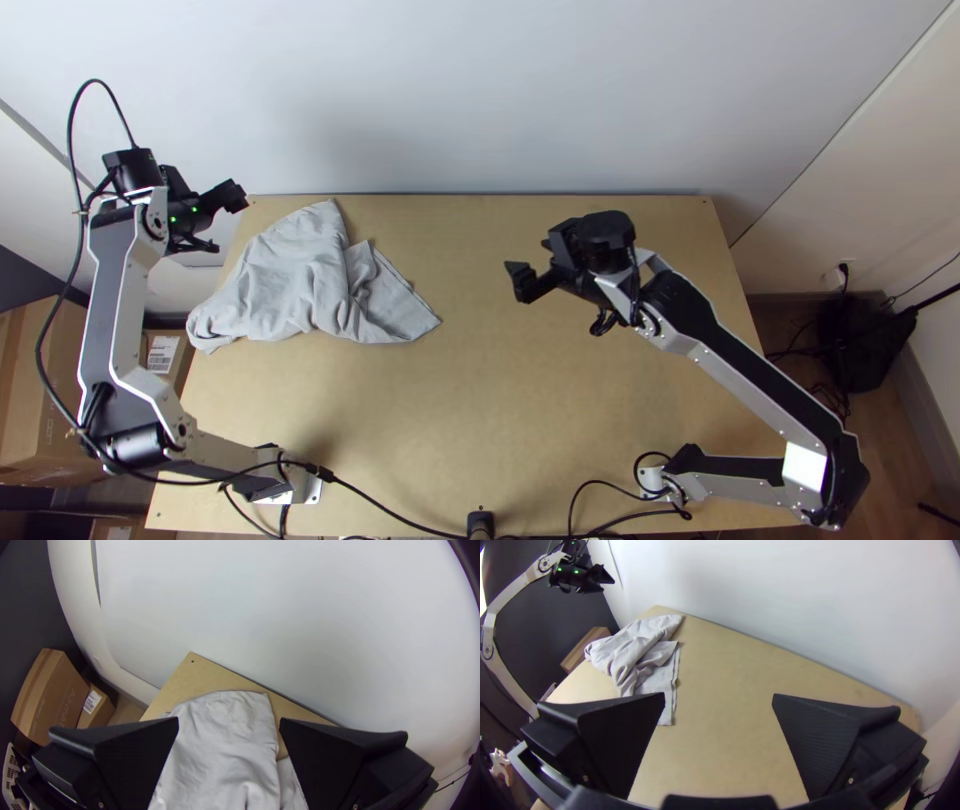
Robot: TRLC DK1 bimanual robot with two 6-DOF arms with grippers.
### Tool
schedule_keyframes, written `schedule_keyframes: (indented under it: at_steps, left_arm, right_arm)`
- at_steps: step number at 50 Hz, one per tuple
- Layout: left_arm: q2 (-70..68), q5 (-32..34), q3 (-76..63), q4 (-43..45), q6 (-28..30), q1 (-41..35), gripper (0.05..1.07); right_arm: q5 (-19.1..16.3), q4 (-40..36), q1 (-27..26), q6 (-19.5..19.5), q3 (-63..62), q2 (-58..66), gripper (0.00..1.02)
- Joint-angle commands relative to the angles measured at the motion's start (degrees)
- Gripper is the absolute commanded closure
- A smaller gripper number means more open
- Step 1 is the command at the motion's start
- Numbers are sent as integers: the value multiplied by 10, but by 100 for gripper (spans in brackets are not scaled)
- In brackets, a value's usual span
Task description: Fold the t-shirt
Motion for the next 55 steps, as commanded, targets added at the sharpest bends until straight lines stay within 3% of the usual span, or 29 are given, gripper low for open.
schedule_keyframes:
  at_steps: [1, 19, 55]
  left_arm:
    - [36, 6, 28, 3, -20, 8, 10]
    - [175, 4, 82, 39, -15, 55, 10]
    - [318, -44, 76, 41, 68, 80, 16]
  right_arm:
    - [-4, -3, 27, 43, 19, 20, 3]
    - [-73, 17, 61, 164, 15, 63, 3]
    - [-77, 25, 78, 163, 46, 101, 3]
